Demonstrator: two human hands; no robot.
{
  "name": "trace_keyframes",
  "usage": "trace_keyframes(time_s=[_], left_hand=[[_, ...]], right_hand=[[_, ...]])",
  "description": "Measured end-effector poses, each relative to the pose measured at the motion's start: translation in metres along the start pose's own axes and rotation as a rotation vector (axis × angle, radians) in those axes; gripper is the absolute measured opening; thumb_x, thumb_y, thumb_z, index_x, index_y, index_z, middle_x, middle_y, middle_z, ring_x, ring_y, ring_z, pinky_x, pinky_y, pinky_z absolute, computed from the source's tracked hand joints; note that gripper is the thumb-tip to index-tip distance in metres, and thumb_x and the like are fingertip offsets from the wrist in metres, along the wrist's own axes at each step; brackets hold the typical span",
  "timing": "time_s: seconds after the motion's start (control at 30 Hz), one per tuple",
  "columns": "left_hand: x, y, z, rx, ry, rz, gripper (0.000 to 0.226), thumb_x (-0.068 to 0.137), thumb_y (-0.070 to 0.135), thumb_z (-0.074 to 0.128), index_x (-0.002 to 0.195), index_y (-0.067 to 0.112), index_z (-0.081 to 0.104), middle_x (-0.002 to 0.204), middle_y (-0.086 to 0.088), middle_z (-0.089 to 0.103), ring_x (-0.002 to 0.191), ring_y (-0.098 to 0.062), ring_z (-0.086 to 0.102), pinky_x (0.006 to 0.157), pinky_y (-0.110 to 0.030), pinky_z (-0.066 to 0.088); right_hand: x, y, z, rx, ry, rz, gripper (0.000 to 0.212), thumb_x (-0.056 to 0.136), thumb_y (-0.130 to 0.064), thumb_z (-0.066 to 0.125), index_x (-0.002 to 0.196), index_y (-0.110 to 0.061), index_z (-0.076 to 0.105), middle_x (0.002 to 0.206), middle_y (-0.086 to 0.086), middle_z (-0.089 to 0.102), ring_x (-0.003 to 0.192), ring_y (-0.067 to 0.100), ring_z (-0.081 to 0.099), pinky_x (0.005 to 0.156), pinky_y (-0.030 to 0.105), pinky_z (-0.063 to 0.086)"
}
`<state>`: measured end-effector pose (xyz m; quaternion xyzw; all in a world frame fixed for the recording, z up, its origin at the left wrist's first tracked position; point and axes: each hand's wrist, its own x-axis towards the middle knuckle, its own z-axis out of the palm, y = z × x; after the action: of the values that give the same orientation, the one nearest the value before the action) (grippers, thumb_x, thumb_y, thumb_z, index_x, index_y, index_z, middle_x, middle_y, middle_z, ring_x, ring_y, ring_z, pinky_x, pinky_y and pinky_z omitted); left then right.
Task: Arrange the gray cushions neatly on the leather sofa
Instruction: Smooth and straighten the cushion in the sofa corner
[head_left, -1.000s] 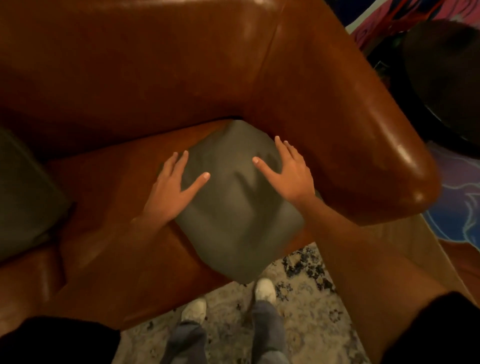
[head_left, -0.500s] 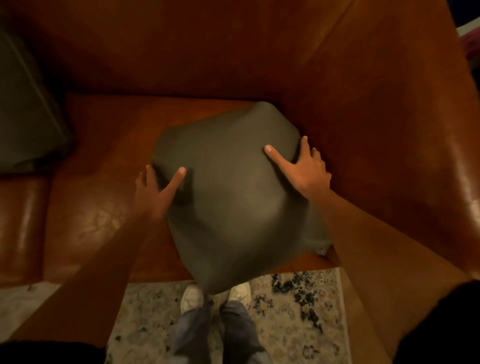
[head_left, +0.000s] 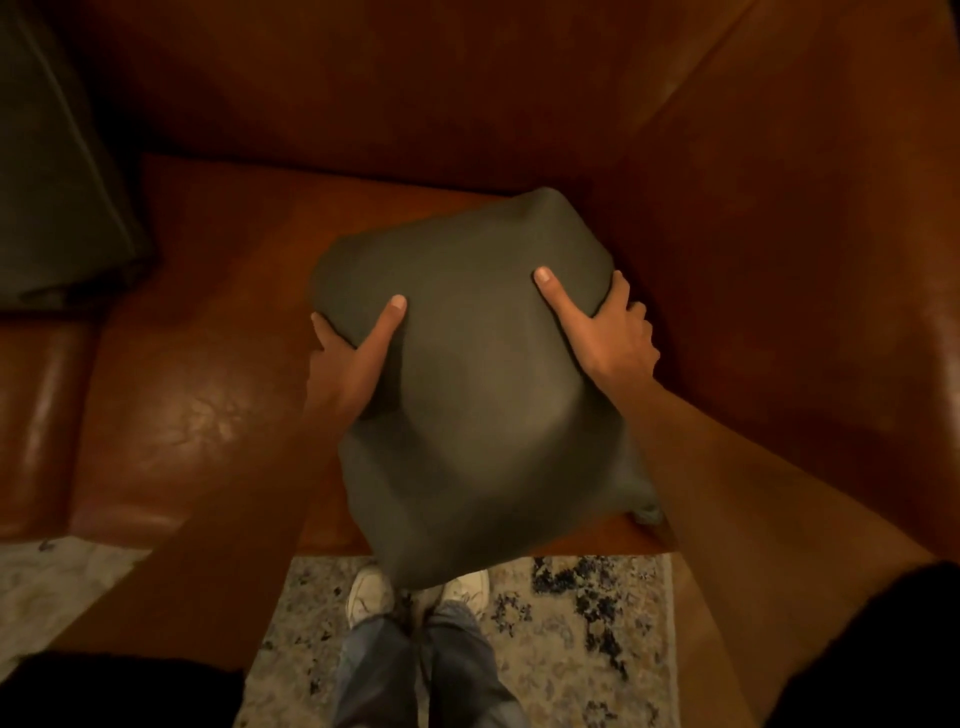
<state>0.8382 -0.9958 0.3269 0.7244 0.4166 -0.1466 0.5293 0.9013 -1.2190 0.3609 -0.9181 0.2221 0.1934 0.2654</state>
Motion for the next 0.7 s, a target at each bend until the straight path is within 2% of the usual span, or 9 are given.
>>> trace_keyframes(time_s=[0.23, 0.4, 0.53, 0.7], left_hand=[[-0.007, 0.034, -0.024, -0.021, 0.078, 0.137, 0.107, 0.066, 0.078, 0.055, 0.149, 0.03, 0.006, 0.152, -0.009, 0.026, 0.136, -0.034, 0.03, 0.111, -0.05, 0.025], [-0.003, 0.076, -0.059, -0.023, 0.216, 0.346, 0.103, 0.071, 0.071, 0.057, 0.149, 0.026, 0.008, 0.153, -0.006, 0.026, 0.138, -0.028, 0.027, 0.109, -0.033, 0.019], [0.009, 0.096, -0.095, -0.017, 0.248, 0.435, 0.105, 0.068, 0.075, 0.055, 0.149, 0.03, 0.007, 0.153, -0.003, 0.027, 0.138, -0.029, 0.028, 0.113, -0.041, 0.022], [0.038, 0.114, -0.144, -0.013, 0.276, 0.517, 0.104, 0.07, 0.071, 0.057, 0.15, 0.028, 0.005, 0.153, -0.003, 0.027, 0.138, -0.027, 0.027, 0.112, -0.034, 0.021]], right_hand=[[-0.007, -0.031, -0.015, 0.091, 0.027, -0.069, 0.112, 0.061, -0.092, 0.037, 0.149, -0.029, 0.01, 0.15, 0.012, 0.027, 0.136, 0.035, 0.027, 0.11, 0.053, 0.021], [-0.015, -0.071, -0.023, 0.225, 0.116, -0.152, 0.108, 0.065, -0.088, 0.041, 0.149, -0.03, 0.008, 0.15, 0.01, 0.028, 0.136, 0.032, 0.028, 0.11, 0.05, 0.023], [-0.023, -0.109, -0.018, 0.307, 0.172, -0.219, 0.107, 0.066, -0.086, 0.043, 0.15, -0.029, 0.008, 0.15, 0.009, 0.028, 0.137, 0.031, 0.028, 0.11, 0.047, 0.023], [-0.028, -0.16, 0.002, 0.395, 0.192, -0.26, 0.106, 0.068, -0.084, 0.045, 0.15, -0.029, 0.008, 0.15, 0.007, 0.028, 0.136, 0.029, 0.029, 0.109, 0.044, 0.024]])
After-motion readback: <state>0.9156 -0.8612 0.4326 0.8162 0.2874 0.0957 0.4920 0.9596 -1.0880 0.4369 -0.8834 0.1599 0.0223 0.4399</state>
